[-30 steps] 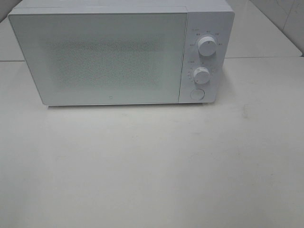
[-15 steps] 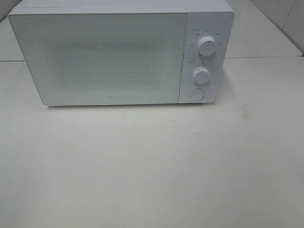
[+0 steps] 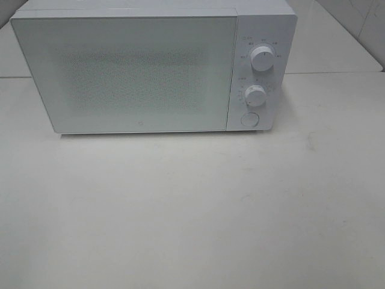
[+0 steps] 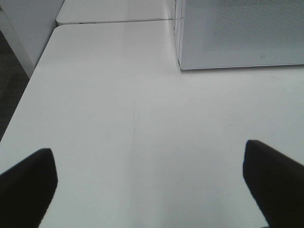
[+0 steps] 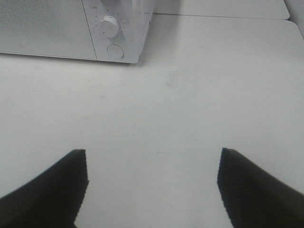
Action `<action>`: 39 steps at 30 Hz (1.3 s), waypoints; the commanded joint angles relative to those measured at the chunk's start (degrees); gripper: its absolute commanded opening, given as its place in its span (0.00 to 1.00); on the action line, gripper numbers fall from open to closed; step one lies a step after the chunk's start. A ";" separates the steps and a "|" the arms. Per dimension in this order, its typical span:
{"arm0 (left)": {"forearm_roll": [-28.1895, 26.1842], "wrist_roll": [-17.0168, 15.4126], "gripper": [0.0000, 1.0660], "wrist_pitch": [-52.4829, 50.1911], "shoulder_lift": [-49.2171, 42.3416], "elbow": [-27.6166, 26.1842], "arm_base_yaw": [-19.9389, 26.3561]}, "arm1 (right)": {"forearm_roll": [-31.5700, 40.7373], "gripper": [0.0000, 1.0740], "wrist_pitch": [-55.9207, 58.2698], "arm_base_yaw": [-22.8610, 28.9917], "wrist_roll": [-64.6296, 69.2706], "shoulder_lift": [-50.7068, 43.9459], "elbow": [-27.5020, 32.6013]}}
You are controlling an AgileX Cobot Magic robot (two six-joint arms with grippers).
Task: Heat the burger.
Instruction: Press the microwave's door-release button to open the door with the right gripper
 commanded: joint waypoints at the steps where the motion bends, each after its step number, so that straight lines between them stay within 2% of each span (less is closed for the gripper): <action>1: 0.00 0.06 0.94 0.11 -0.86 0.17 0.06 | -0.06 0.71 0.11 -0.34 0.00 0.46 0.00; 19: 0.00 0.06 0.94 0.11 -0.86 0.17 0.06 | 1.66 0.69 -1.55 -0.34 0.00 22.12 -1.09; 23: 0.00 0.06 0.94 0.11 -0.86 0.17 0.06 | 5.21 0.69 -10.31 -0.34 -0.52 27.73 -1.49; 39: 0.00 0.06 0.94 0.11 -0.86 0.17 0.06 | 4.93 0.69 -40.79 -0.34 0.00 44.06 -1.38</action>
